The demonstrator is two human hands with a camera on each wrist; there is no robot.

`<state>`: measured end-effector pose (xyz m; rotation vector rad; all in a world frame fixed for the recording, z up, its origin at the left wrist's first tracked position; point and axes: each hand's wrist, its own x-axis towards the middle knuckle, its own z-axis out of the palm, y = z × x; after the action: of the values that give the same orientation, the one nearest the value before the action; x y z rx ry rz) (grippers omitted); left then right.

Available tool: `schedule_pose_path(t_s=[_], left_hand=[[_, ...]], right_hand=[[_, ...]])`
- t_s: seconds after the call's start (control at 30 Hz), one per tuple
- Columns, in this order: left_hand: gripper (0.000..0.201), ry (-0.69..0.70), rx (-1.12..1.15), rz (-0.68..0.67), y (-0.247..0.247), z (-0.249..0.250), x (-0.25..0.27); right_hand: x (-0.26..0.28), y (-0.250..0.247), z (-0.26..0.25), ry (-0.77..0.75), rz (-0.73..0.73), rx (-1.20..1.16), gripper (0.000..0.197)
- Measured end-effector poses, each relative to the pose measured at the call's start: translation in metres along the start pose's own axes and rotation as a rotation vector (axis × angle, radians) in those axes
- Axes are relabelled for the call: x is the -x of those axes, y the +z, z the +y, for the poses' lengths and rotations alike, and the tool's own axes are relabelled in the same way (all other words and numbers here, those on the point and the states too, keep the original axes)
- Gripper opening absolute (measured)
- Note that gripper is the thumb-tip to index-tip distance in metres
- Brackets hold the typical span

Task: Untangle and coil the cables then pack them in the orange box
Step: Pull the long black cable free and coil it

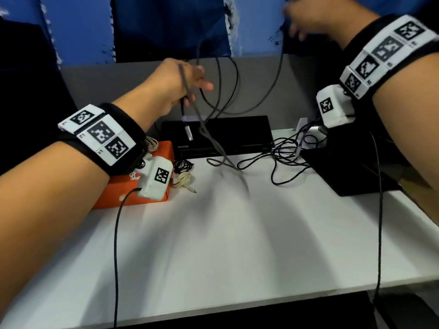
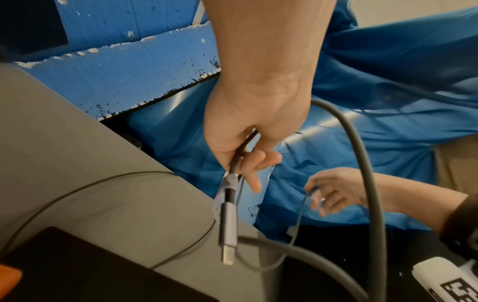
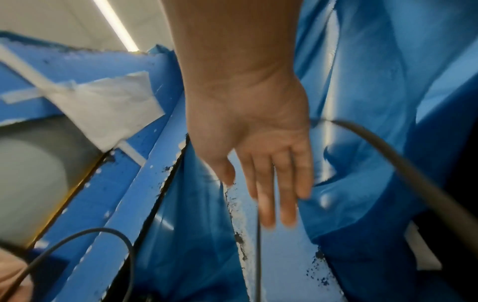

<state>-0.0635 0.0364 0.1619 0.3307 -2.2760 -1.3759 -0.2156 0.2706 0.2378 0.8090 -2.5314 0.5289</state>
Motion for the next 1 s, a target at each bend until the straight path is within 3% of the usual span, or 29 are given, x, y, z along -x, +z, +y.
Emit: schedule_pose_path(t_s=[0.1,0.23,0.3,0.47,0.57,0.73,0.87,1.0], left_hand=[[0.020,-0.014,-0.164,-0.144,0.013,0.004,0.008],[0.020,-0.012,-0.253,-0.289,0.035,0.012,0.013],[0.018,0.008,-0.241,-0.325,0.043,0.013,0.015],[0.023,-0.010,-0.248,-0.269,0.037,0.000,0.017],[0.024,-0.033,-0.119,-0.308,0.022,-0.011,0.023],[0.022,0.009,0.242,-0.467,0.007,-0.034,0.054],[0.024,0.013,0.107,-0.381,0.007,-0.055,0.077],[0.032,-0.018,0.083,-0.301,0.013,-0.064,0.097]], right_hand=[[0.012,0.011,-0.005,0.028,-0.094,0.037,0.044],[0.052,0.040,-0.043,-0.149,-0.139,-0.426,0.053],[0.074,0.057,-0.061,-0.173,-0.204,-0.519,0.056],[0.095,0.101,-0.054,0.017,-0.382,-0.995,0.052],[0.090,0.112,-0.029,-0.029,-0.340,-0.935,0.025],[0.094,0.120,-0.004,0.004,-0.280,-0.892,0.022],[0.113,0.116,-0.012,-0.066,-0.457,-0.861,0.021],[0.136,0.114,-0.040,-0.170,-0.326,-0.744,0.016]])
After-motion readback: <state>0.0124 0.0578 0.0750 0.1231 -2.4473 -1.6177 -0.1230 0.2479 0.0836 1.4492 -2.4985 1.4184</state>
